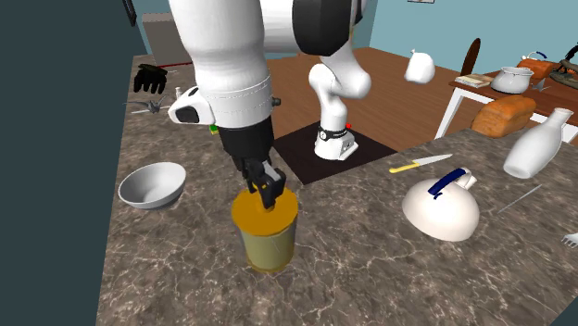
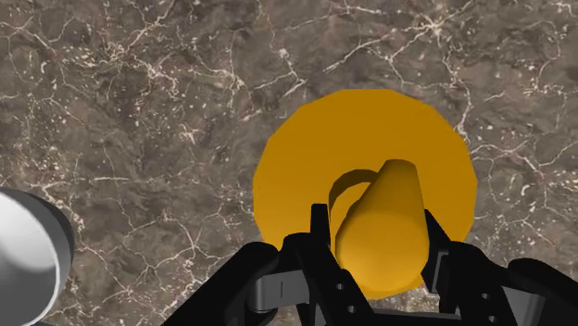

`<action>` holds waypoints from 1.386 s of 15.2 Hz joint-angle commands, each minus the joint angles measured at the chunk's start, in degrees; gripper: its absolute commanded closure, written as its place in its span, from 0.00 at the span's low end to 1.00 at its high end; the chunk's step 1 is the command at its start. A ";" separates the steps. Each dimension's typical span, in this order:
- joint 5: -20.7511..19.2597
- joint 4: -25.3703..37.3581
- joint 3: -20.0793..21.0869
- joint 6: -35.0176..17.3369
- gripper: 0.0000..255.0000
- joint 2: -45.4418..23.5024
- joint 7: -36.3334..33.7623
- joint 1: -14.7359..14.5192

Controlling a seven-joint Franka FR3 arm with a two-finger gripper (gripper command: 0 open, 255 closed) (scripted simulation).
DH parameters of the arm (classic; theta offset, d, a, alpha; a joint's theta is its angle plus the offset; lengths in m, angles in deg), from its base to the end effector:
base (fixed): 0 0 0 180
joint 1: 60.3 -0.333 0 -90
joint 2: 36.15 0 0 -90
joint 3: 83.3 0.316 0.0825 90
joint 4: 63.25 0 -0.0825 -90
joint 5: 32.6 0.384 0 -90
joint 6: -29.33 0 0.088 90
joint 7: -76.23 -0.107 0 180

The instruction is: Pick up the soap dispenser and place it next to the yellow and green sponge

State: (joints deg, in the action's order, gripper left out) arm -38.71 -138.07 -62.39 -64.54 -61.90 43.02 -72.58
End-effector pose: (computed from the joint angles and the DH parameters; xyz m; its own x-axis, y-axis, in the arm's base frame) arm 0.5956 0.3201 0.4905 0.9947 -0.0151 -0.1019 -0.0145 -0.9999 0.0066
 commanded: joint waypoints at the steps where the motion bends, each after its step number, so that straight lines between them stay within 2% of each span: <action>1: -0.08 2.03 0.03 1.73 1.00 -0.29 -0.08 -0.26; 5: 1.75 -6.61 -0.82 -1.04 1.00 5.77 4.72 4.52; 10: 3.50 -14.52 -2.60 -3.26 1.00 11.70 11.19 9.58; 21: 5.05 -24.12 -8.35 -5.47 1.00 19.37 25.89 18.60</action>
State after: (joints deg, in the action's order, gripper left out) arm -33.63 -162.00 -70.13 -70.01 -42.79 67.41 -54.78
